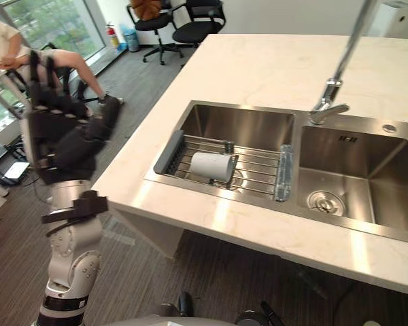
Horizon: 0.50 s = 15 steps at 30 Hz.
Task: Walk over to the sink, pick up the cup, carry it to the dishwasher, place the cup inside the dishwasher, then close the dishwasher door
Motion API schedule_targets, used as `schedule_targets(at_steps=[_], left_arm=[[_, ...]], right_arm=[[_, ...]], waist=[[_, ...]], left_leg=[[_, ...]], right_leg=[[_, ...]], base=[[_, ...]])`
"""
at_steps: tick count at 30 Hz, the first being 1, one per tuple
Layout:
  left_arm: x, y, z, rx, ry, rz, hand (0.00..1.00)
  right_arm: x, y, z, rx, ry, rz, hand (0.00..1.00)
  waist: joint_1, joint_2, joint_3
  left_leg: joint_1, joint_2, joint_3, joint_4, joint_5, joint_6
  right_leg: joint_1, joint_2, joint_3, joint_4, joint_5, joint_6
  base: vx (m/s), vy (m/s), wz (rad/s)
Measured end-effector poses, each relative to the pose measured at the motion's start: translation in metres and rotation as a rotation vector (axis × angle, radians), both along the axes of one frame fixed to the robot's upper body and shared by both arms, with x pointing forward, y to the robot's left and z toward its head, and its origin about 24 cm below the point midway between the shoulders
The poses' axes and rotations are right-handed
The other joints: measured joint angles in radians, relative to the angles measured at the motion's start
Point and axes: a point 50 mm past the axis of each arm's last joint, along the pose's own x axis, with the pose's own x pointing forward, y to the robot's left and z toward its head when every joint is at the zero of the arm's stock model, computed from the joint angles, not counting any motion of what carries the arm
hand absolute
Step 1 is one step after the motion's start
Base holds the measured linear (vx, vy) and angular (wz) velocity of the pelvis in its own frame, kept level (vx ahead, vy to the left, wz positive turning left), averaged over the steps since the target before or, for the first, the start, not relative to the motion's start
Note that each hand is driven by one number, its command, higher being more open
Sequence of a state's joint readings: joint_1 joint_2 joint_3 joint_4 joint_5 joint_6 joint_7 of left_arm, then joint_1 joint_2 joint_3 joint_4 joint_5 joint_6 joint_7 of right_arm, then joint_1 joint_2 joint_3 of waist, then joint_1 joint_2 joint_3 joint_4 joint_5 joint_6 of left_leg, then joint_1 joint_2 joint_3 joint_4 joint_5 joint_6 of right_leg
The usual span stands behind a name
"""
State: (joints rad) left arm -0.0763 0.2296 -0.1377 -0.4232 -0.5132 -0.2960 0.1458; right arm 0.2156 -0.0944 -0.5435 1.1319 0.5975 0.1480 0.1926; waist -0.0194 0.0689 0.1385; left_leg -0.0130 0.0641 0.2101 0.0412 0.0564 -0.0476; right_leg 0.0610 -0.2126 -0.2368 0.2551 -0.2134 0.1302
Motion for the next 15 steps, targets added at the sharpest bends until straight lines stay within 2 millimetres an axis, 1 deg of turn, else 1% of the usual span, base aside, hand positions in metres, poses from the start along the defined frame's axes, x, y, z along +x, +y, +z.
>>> schedule_targets(at_steps=[2,3,5,6,7,9,12,14,15], left_arm=[[0.002,-0.013,0.001,0.049,-0.002,-0.087,1.0],[0.003,-0.016,0.0,0.061,0.001,-0.104,1.0],[0.013,-0.029,-0.005,0.17,0.026,-0.13,1.0],[0.016,-0.032,-0.006,0.205,0.031,-0.127,1.0],[0.021,-0.036,-0.01,0.306,0.034,-0.1,1.0],[0.028,-0.036,-0.017,0.478,0.049,-0.054,1.0],[0.033,-0.036,-0.021,0.633,0.044,-0.004,1.0],[0.04,-0.039,-0.021,0.803,0.0,0.048,1.0],[0.044,-0.039,-0.02,0.959,-0.053,0.097,1.0]], right_arm=[[-0.001,0.001,0.0,0.005,0.001,0.001,1.0],[-0.001,0.001,0.0,0.006,0.002,0.001,1.0],[-0.002,0.0,0.0,0.007,0.009,0.001,1.0],[-0.002,0.0,0.0,0.007,0.009,0.001,1.0],[-0.002,0.0,0.0,0.009,0.011,0.001,1.0],[-0.001,-0.001,0.0,0.018,0.012,-0.002,1.0],[-0.002,-0.003,0.0,0.03,0.013,-0.007,1.0],[-0.006,-0.002,0.0,0.048,0.011,-0.025,1.0],[-0.007,-0.003,0.001,0.057,0.01,-0.045,1.0]], waist=[[-0.002,0.0,-0.002],[-0.002,0.0,-0.004],[-0.003,-0.001,-0.009],[-0.003,-0.001,-0.009],[-0.006,-0.003,-0.009],[-0.02,-0.006,-0.011],[-0.026,-0.011,-0.013],[-0.027,-0.019,-0.019],[-0.028,-0.024,-0.022]], left_leg=[[0.016,0.011,0.019,-0.02,0.0,-0.001],[0.018,0.013,0.021,-0.023,0.0,-0.001],[0.022,0.012,0.026,-0.034,0.0,-0.001],[0.022,0.01,0.027,-0.035,0.0,-0.001],[0.022,0.007,0.029,-0.036,0.0,-0.001],[0.022,0.003,0.039,-0.038,0.0,0.0],[0.024,0.002,0.05,-0.04,0.0,0.002],[0.024,0.002,0.053,-0.04,0.0,0.003],[0.024,0.001,0.057,-0.042,0.0,0.004]], right_leg=[[0.002,0.016,0.027,-0.037,0.025,-0.003],[0.004,0.019,0.034,-0.047,0.031,-0.003],[0.009,0.022,0.045,-0.081,0.054,0.001],[0.011,0.022,0.046,-0.089,0.059,0.001],[0.015,0.02,0.048,-0.105,0.069,0.006],[0.016,0.017,0.059,-0.129,0.085,0.011],[0.017,0.018,0.071,-0.151,0.102,0.014],[0.022,0.02,0.076,-0.172,0.117,0.015],[0.022,0.02,0.082,-0.185,0.127,0.016]], base=[[0.06,-0.01,-0.43],[0.05,0.014,-0.37],[0.02,0.04,-0.19],[0.0,0.068,-0.09],[-0.02,0.086,-0.08],[-0.04,0.077,-0.14],[-0.04,0.047,-0.16],[-0.04,0.04,-0.12],[-0.03,0.031,-0.11]])
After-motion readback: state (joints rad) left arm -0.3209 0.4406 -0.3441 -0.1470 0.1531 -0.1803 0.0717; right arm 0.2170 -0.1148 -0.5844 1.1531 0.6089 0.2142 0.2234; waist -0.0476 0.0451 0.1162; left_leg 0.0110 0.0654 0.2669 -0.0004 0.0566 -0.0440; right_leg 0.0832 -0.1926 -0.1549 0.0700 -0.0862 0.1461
